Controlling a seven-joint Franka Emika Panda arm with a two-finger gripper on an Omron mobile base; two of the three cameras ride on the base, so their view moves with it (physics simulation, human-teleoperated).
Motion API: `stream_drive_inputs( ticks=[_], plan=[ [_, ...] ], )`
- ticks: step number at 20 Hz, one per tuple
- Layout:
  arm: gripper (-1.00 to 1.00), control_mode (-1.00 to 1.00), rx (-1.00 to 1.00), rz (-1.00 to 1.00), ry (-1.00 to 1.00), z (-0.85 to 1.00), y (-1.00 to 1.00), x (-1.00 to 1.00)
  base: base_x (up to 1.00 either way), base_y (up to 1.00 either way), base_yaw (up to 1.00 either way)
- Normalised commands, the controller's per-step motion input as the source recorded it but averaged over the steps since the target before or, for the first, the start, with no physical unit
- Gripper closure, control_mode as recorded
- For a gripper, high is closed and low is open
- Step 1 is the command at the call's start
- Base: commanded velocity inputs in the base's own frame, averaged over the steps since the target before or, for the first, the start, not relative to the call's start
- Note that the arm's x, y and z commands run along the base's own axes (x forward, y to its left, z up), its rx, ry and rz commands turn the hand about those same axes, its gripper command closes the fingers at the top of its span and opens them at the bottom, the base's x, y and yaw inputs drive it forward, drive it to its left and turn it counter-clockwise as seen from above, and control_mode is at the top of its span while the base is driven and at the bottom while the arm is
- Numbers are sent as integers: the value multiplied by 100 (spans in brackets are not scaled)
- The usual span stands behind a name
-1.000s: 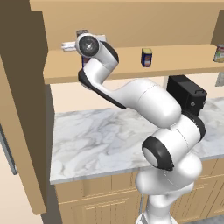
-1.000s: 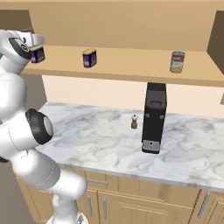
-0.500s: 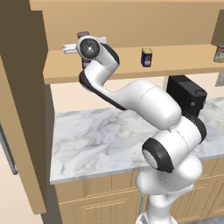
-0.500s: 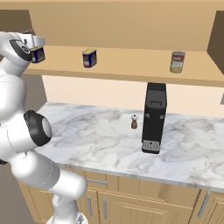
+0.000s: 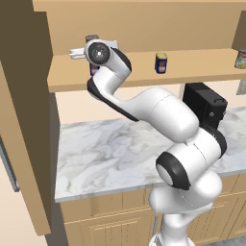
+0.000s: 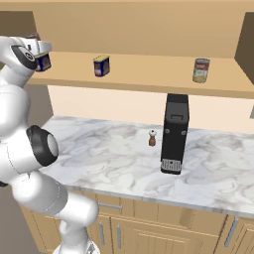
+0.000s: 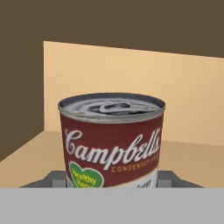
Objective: Stack two cans on top of the other two cans in the cabinet.
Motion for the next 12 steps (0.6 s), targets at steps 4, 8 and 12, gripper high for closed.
stream_drive_inputs(
  ticks=[4, 8, 12],
  plan=[
    [100, -100, 0, 0, 1, -16, 0, 0, 0, 0, 0],
    [100, -100, 0, 0, 0, -17, 0, 0, 0, 0, 0],
    [-100, -100, 0, 0, 0, -18, 0, 0, 0, 0, 0]
  ],
)
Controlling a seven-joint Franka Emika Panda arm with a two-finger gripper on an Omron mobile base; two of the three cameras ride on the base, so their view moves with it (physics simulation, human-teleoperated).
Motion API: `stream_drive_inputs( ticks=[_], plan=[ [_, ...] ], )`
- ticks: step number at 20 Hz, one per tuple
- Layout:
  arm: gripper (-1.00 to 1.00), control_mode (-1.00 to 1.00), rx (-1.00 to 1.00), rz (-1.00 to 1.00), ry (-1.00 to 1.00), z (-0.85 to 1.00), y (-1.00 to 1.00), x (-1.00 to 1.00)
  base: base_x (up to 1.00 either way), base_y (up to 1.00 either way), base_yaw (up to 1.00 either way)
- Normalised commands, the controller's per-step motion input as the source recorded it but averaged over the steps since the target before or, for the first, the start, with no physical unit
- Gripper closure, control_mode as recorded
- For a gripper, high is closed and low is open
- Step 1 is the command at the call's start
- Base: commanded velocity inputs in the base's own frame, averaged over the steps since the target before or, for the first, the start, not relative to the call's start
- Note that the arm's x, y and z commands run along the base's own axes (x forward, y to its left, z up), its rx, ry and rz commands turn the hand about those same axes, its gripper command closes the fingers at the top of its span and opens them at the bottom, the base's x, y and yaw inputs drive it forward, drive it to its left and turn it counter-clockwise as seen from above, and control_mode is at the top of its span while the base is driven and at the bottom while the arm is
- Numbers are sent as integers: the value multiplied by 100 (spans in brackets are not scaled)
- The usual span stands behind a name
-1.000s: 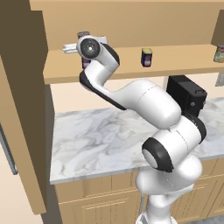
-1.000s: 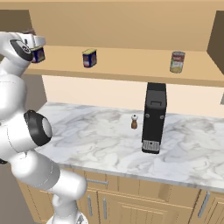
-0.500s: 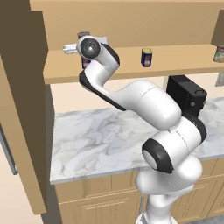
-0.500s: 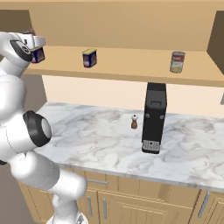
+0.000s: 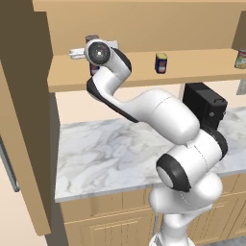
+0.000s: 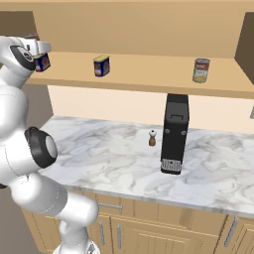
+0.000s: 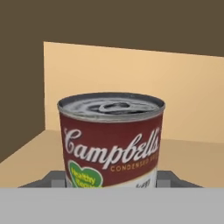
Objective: Stack two cans on top of the other two cans in the cabinet.
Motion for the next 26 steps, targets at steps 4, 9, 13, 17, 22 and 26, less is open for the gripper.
stream_drive_inputs(
  ticks=[4, 9, 13, 17, 22, 26],
  plan=[
    [-100, -100, 0, 0, 0, -18, -1, 4, 0, 0, 0],
    [-100, -100, 0, 0, 0, -10, -3, 9, 0, 0, 0],
    [-100, -100, 0, 0, 0, -1, 0, 7, 0, 0, 0],
    [-100, -100, 0, 0, 0, 0, 0, 0, 0, 0, 0],
    [-100, -100, 0, 0, 0, 0, 5, -9, 0, 0, 0],
    [-100, -100, 0, 0, 0, 0, 10, -25, 0, 0, 0]
  ],
)
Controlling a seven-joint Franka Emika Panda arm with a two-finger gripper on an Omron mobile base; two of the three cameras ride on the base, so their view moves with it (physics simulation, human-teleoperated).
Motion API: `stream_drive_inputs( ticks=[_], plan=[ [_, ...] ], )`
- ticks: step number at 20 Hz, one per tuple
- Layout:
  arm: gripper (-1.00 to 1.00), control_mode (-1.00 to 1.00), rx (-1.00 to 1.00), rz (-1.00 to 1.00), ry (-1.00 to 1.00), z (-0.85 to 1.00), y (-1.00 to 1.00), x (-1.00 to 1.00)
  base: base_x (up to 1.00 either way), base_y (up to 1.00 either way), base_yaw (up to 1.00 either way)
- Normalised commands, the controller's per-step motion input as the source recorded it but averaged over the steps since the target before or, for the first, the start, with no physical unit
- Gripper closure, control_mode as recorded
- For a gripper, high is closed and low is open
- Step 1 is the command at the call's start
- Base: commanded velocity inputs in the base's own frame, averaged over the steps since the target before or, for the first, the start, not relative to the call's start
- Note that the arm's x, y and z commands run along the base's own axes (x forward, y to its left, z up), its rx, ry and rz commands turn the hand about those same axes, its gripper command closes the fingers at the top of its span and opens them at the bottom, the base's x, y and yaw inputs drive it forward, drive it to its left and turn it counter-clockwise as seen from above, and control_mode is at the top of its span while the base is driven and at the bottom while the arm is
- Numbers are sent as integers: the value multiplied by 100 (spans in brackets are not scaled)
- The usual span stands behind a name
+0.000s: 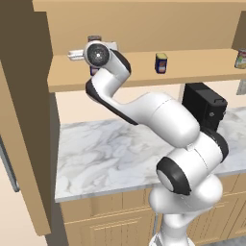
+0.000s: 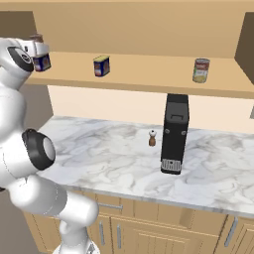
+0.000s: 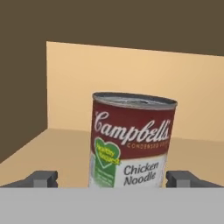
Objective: Stack two cans on top of the other two cans in the cabinet.
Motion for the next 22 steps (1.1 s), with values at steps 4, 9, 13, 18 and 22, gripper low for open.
stream_drive_inputs(
  ticks=[4, 9, 13, 18, 22],
  plan=[
    [-100, -100, 0, -1, 3, 0, 6, -25, 0, 0, 0],
    [-100, -100, 0, -9, 18, 0, -3, -34, 0, 0, 0],
    [-100, -100, 0, -5, 14, 0, -15, -45, 0, 0, 0],
    [-100, -100, 0, 1, 2, 0, -35, -53, 0, 0, 0],
    [-100, -100, 0, 6, -2, 0, -52, -53, 0, 0, 0]
  ],
)
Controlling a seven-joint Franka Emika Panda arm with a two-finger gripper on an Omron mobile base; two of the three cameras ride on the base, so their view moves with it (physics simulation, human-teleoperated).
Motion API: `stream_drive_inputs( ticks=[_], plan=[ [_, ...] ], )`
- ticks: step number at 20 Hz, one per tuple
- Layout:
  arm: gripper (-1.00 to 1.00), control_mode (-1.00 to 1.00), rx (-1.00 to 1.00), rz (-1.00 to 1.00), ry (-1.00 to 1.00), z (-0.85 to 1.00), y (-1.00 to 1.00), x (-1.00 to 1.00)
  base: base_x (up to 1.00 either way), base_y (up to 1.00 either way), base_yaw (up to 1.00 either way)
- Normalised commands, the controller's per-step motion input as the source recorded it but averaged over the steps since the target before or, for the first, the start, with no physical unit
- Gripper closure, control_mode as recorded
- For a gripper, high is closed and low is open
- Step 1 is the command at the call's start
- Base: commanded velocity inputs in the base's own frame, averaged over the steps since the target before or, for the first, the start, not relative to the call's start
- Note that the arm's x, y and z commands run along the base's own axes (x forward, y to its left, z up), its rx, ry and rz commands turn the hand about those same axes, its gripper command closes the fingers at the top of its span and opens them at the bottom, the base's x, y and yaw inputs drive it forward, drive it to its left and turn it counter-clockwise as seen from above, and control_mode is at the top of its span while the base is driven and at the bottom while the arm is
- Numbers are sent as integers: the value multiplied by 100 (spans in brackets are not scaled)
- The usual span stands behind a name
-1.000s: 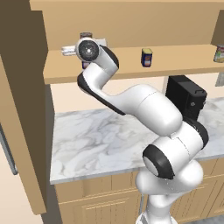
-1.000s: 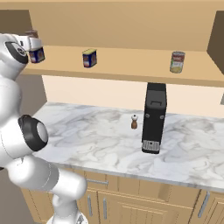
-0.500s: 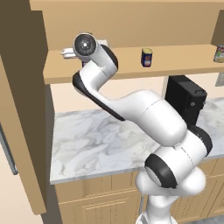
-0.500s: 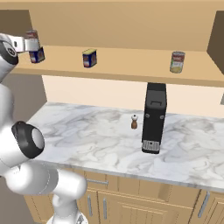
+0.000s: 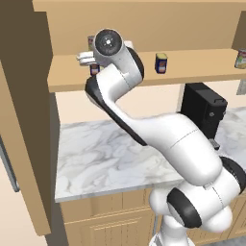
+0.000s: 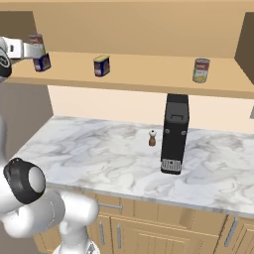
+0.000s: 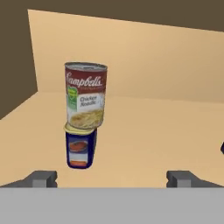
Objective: Stack two cans on top of the other two cans in the cabinet.
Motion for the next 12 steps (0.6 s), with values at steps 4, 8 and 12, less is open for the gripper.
stream_drive_inputs(
  ticks=[4, 8, 12],
  plan=[
    [-100, -100, 0, 6, -5, -7, -52, -52, 0, 0, 0],
    [-100, -100, 0, 6, -11, -8, -62, -46, 0, 0, 0],
    [-100, -100, 0, 5, -5, -1, -71, -35, 0, 0, 0]
  ],
)
